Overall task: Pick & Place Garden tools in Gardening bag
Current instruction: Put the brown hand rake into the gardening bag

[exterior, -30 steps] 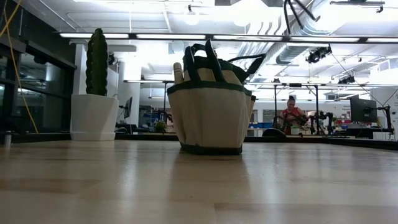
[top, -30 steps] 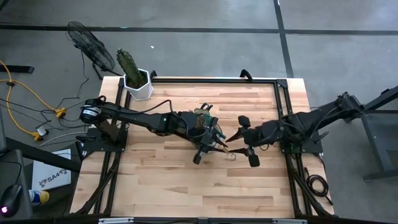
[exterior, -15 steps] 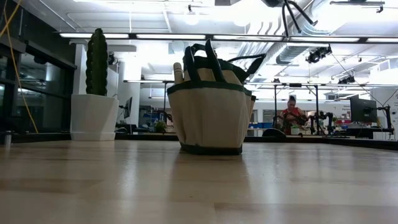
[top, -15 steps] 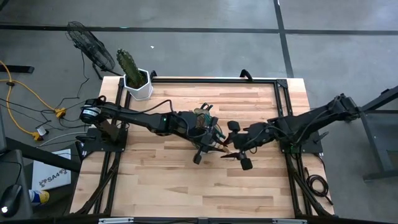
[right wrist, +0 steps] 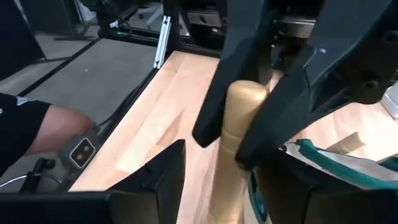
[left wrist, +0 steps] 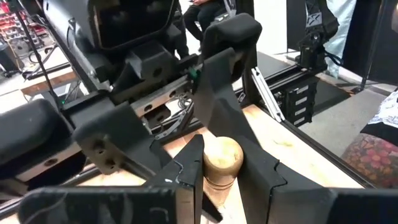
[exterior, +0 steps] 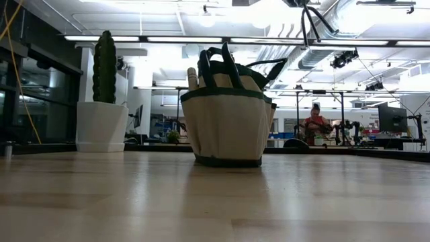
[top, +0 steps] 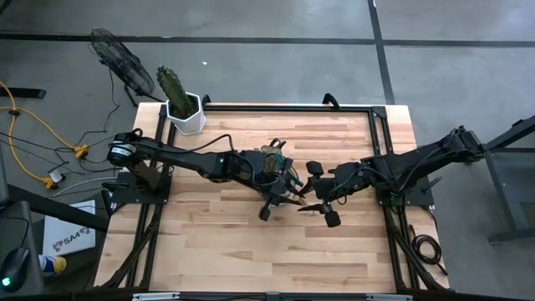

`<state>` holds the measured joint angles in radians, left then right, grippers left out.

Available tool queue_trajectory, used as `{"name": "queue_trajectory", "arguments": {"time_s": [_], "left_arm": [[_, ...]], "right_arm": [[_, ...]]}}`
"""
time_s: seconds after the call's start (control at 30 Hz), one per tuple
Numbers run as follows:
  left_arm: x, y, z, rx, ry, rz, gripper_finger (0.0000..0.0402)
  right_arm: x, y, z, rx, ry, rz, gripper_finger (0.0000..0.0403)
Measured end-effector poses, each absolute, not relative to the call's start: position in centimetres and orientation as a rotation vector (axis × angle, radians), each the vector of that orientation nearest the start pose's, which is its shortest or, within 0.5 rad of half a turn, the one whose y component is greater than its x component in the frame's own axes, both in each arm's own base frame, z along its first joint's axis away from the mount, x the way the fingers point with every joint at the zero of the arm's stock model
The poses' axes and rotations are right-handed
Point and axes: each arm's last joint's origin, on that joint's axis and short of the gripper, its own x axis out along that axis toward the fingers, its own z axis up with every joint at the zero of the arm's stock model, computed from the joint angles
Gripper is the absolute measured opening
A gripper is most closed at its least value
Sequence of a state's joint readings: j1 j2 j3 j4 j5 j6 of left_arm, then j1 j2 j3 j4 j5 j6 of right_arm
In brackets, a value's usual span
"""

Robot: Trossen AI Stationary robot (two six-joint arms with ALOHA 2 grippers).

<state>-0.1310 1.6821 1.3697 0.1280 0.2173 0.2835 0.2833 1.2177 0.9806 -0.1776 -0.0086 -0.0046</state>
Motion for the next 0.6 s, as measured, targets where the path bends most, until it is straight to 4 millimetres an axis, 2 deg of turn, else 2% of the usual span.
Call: {"name": "queue_trajectory", "arguments": {"time_s": [0.17,0.4,0.6], "left_arm": [[39.11,-5.78,33.03,0.269,0.133,-0.371,0.0061],[39.11,-5.79,33.0,0.268,0.137,-0.368,0.0061],[39.12,-5.75,32.97,0.226,0.149,-0.352,0.0061]], "right_arm": [[25.98,7.18,31.3,-0.059,0.412,0.273,0.0149],[25.95,7.09,31.27,-0.054,0.418,0.27,0.0059],[25.95,7.04,31.26,-0.023,0.423,0.248,0.0058]]}}
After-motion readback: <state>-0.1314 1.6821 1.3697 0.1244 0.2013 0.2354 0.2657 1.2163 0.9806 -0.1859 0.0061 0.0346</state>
